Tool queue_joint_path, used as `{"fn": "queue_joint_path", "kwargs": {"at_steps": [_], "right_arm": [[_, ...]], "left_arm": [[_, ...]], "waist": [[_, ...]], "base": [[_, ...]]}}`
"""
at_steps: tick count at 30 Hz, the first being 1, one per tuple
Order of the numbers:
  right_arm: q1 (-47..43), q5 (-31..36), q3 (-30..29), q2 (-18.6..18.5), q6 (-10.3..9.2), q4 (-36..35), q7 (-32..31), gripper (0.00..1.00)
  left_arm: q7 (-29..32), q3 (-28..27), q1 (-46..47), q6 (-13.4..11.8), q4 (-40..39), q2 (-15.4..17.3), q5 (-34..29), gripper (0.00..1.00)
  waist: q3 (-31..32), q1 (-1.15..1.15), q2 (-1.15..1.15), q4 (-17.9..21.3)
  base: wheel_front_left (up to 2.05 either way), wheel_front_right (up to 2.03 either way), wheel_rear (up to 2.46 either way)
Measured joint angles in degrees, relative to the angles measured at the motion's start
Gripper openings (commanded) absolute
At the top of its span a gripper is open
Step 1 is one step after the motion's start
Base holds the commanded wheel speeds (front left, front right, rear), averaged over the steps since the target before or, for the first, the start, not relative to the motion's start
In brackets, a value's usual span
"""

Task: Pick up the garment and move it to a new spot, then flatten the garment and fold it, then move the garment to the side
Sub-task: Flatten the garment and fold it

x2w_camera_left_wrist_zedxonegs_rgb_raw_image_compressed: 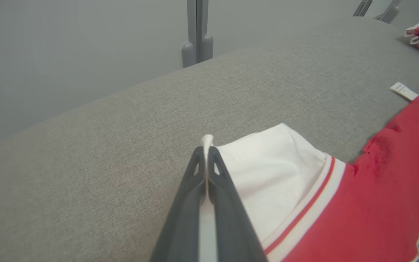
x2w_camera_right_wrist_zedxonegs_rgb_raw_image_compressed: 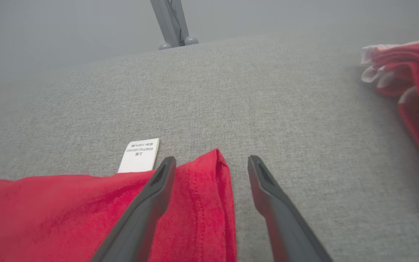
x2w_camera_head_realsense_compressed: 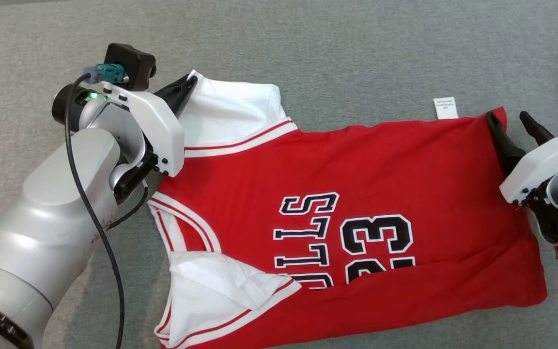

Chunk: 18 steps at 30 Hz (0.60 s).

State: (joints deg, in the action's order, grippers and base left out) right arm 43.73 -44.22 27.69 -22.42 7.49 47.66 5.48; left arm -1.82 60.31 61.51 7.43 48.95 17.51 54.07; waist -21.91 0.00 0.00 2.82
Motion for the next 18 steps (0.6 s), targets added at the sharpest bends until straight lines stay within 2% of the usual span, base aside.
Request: {"fn": "queue_joint_path", "kwargs": {"at_steps": [7,18], "right_arm": [[3.1,-4.2,5.0,-2.5,0.0,3.0,-1.3,1.0],[6.9,-9.1,12.1,-2.9,0.0,6.4,-2.9,1.0]], "left_arm": [[-2.2,2.6,1.4,0.0,1.1,-0.8,0.2,0.0],[-3.2,6.0,2.9,0.0,2.1,-1.1,2.7,0.0]], "waist": [[-0.6,0.0,0.0,-1.1],[-1.5,0.0,0.0,-1.3]], "base": [[0.0,0.0,0.0],[0.0,0.0,0.0]]}}
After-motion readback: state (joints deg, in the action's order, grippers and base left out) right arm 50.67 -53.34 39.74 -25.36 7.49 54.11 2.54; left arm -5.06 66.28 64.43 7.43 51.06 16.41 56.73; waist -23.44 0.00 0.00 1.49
